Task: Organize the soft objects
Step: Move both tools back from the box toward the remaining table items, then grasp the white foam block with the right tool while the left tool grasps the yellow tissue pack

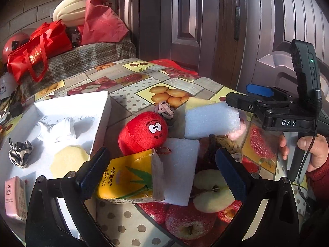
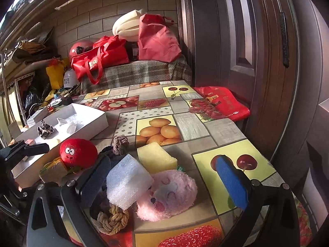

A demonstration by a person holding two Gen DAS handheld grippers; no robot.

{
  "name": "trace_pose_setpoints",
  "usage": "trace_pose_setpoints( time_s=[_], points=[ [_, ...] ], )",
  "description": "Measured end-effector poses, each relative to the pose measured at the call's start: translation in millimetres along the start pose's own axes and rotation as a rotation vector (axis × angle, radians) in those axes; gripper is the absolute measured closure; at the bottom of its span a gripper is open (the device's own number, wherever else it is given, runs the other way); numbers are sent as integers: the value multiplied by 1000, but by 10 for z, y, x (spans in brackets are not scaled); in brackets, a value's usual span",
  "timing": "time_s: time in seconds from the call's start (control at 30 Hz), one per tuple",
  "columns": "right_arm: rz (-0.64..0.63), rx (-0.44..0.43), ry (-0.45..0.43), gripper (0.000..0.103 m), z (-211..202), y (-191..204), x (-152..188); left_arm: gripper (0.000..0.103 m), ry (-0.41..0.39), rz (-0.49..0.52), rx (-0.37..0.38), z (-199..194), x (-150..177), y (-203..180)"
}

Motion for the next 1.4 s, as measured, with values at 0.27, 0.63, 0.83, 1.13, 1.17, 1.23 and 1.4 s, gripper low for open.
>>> trace_pose_setpoints(
  time_s=[0.27, 0.63, 0.83, 1.13, 1.17, 1.23, 1.4],
  points=[
    [69, -24, 10, 0, 23, -128, -3, 0, 80, -42, 297, -322, 303, -392],
    [83, -41, 16, 0, 32, -130, 0, 0, 86, -25, 94, -251, 22, -53],
    [97, -46, 20, 0, 37, -146, 0, 0, 120, -59, 77, -369, 265, -81],
    [89, -43, 33, 0, 66, -144, 14, 0, 84, -131, -27, -771, 529, 167],
    [89, -43, 32, 0, 65, -145, 16, 0, 82, -129, -12, -786, 526, 147],
    [89, -43, 33, 0, 70, -142, 14, 0, 62, -114, 19, -813, 503, 64],
    [88, -43, 34, 0, 70, -145, 13, 0, 108, -36, -57, -682, 523, -102]
  ],
)
Point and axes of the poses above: each gripper's, at about its wrist camera, not at the fingertips, and z roughly the way its jaws point, y to its left, x to its underside, the point moved 3 cm from there along z, roughly the way its jaws point, and after that the axes turned 2 degrees about -z, right-handed, at the moved point
